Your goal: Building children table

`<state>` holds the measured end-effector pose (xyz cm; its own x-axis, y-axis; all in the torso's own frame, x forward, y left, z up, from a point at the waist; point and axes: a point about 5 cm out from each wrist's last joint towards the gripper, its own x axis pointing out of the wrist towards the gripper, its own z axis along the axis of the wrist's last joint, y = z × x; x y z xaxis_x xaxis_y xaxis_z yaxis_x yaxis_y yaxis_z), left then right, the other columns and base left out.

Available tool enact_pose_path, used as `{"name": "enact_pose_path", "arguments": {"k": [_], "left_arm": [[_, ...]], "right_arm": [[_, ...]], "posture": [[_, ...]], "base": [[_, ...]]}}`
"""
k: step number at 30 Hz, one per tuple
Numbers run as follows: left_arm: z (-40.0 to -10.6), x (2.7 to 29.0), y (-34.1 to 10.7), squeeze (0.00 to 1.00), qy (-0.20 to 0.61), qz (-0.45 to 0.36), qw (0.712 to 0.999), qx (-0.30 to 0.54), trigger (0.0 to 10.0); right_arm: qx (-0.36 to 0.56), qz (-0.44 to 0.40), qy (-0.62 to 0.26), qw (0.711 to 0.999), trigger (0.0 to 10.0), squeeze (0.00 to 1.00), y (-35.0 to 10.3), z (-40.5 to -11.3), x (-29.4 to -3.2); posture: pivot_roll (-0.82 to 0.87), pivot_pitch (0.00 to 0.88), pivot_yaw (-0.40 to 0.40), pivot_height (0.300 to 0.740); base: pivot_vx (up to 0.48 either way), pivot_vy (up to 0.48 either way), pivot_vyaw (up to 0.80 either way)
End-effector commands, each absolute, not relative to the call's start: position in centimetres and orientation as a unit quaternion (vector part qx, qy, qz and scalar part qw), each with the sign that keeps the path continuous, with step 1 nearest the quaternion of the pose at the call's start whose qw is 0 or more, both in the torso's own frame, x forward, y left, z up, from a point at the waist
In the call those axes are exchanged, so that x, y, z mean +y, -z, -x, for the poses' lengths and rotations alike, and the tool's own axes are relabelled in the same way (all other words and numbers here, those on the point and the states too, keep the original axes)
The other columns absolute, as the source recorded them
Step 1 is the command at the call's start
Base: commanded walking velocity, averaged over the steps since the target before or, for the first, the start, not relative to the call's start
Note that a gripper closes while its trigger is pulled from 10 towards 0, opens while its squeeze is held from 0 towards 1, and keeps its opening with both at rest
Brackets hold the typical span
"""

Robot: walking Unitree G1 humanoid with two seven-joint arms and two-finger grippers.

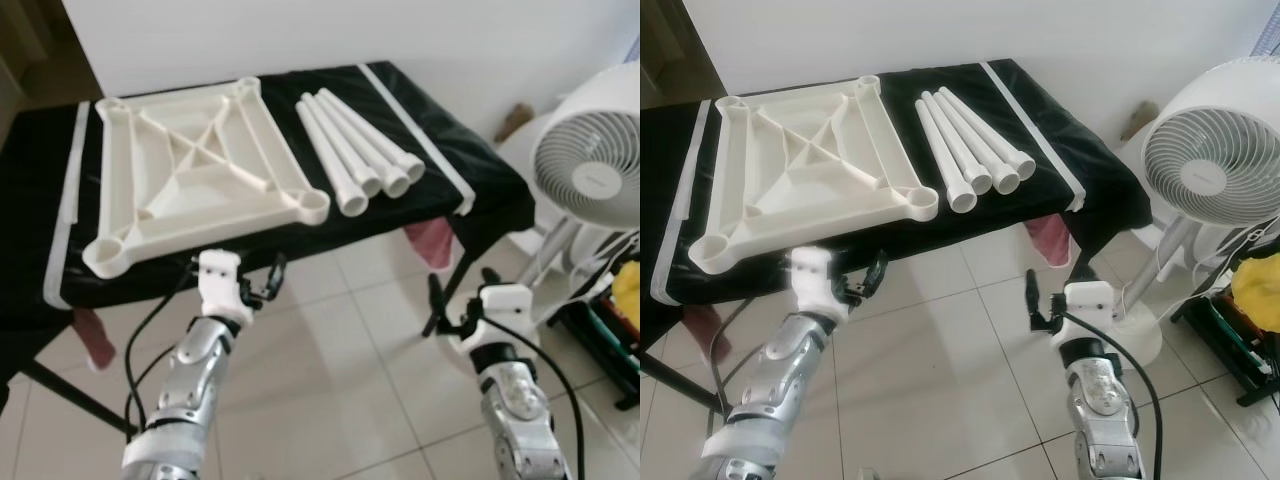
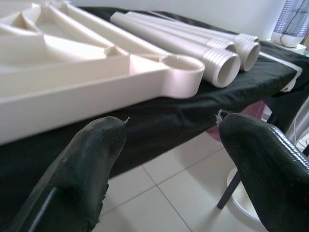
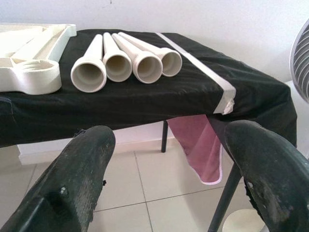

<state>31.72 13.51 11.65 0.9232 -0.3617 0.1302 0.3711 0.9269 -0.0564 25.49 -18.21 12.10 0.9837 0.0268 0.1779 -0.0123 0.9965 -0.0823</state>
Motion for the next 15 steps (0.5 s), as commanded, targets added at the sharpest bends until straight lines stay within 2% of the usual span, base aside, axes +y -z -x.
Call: {"name": "enact_pose_path", "arguments": {"k": [1, 12, 15], "left_arm": [[-31.6, 13.2, -11.1, 0.00, 0.216, 0.033, 0.974, -0.050, 10.0], [-31.0, 13.8, -11.4, 0.00, 0.185, 0.018, 0.981, -0.060, 10.0], [-31.6, 14.5, -10.2, 0.00, 0.170, -0.006, 0.985, -0.036, 10.0]], "right_arm": [[-0.078, 0.027, -0.012, 0.996, 10.0, 0.00, -11.7, -25.6, -18.2], [-0.095, 0.040, 0.030, 0.994, 10.0, 0.00, -12.5, -25.5, -19.4], [-0.073, 0.036, 0.031, 0.996, 10.0, 0.00, -11.6, -25.9, -20.1]], "posture": [[-0.06, 0.078, 0.040, 0.740], [-0.03, 0.037, 0.020, 0.740], [-0.03, 0.024, 0.017, 0.740]], "base": [[0.000, 0.000, 0.00], [0.000, 0.000, 0.00], [0.000, 0.000, 0.00]]}}
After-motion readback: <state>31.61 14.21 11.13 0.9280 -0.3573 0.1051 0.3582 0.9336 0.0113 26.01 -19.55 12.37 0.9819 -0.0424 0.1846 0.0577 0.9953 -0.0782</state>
